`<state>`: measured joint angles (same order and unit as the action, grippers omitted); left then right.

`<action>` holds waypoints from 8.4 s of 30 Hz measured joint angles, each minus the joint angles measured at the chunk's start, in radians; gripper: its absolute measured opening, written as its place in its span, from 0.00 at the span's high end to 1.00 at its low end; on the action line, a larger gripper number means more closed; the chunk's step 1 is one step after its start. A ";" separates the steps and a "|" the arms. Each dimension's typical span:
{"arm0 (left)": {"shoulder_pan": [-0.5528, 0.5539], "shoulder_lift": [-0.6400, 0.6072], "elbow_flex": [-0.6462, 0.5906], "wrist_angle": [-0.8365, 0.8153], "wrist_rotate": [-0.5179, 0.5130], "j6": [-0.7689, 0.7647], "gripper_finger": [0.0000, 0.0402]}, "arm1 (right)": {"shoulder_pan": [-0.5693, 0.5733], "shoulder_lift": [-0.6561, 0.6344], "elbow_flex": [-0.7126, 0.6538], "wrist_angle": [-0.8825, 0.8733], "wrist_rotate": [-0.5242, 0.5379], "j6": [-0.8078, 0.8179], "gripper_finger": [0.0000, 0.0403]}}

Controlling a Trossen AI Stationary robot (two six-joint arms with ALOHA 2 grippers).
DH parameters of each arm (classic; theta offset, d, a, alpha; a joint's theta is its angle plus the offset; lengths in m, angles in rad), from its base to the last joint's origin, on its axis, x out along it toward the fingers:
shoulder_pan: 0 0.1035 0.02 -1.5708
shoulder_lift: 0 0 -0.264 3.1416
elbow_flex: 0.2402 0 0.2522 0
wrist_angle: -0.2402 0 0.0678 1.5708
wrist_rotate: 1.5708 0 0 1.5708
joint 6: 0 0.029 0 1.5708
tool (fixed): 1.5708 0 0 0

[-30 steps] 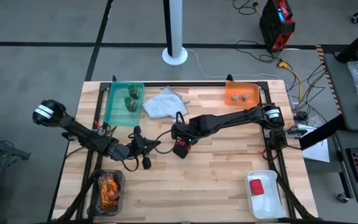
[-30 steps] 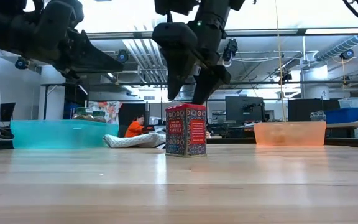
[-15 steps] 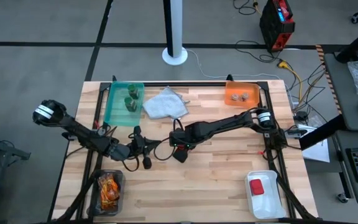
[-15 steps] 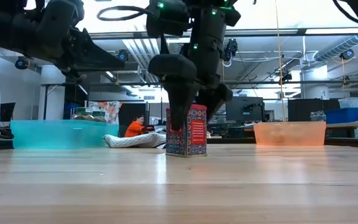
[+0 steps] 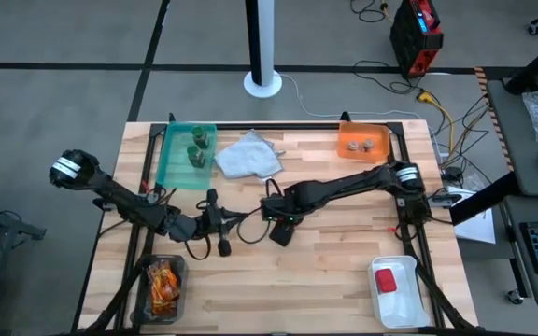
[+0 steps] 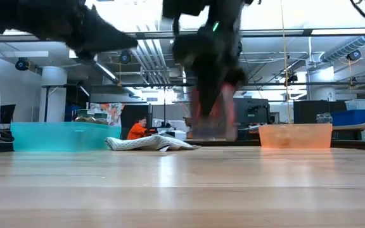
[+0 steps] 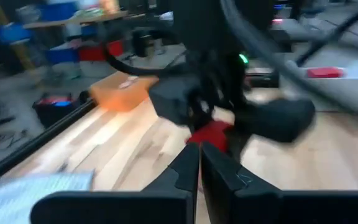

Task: Sort spices by type
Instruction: Put the red seasoning can into the white bin, then return to Home Position

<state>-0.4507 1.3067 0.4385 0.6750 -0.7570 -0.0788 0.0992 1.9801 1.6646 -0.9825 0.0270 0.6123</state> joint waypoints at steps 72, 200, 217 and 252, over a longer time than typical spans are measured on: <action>0.135 -0.016 0.516 -0.551 0.397 0.410 1.00 | 0.962 -0.372 -0.448 -0.384 -0.192 1.770 0.51; 0.331 -1.307 -0.428 -0.546 0.591 0.111 1.00 | 0.016 -1.795 -1.648 1.518 0.104 -0.882 0.37; 0.330 -1.301 -0.428 -0.552 0.557 0.125 1.00 | 0.011 -1.962 -1.653 1.318 0.104 -0.889 0.30; 0.330 -1.286 -0.419 -0.558 0.557 0.121 1.00 | 0.011 -1.899 -1.653 1.196 0.105 -0.586 0.34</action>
<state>-0.1207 0.0208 0.0193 0.1169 -0.2001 0.0425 0.1104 0.0814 0.0113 0.2131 0.1316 0.0265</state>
